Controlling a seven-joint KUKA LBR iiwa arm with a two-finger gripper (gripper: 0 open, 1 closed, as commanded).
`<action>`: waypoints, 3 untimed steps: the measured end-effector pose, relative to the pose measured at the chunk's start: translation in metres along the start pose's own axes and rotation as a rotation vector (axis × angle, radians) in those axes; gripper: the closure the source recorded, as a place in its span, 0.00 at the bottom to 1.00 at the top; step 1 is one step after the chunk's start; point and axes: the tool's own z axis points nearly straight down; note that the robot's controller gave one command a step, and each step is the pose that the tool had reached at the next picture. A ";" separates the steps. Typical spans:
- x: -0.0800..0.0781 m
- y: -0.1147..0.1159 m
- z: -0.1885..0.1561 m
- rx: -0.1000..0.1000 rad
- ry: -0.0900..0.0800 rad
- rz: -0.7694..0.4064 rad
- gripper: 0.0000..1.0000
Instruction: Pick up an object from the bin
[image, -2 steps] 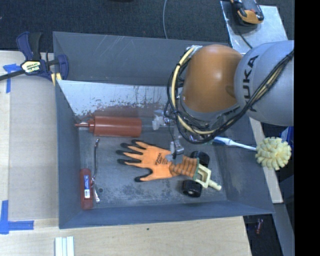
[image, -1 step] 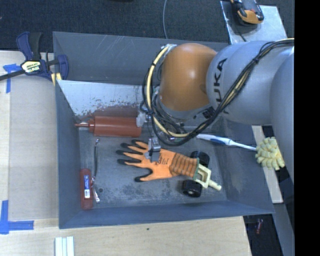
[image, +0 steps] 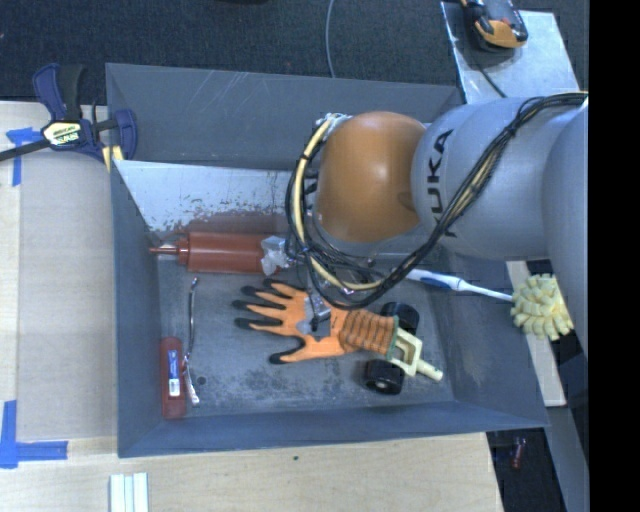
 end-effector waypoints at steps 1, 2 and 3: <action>0.013 -0.018 0.042 -0.002 -0.001 0.267 0.00; 0.016 -0.013 0.053 0.002 -0.009 0.169 1.00; 0.016 -0.013 0.053 0.002 -0.009 0.169 1.00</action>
Offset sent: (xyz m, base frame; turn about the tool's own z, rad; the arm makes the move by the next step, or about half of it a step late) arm -0.0114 -0.0174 -0.0555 0.1667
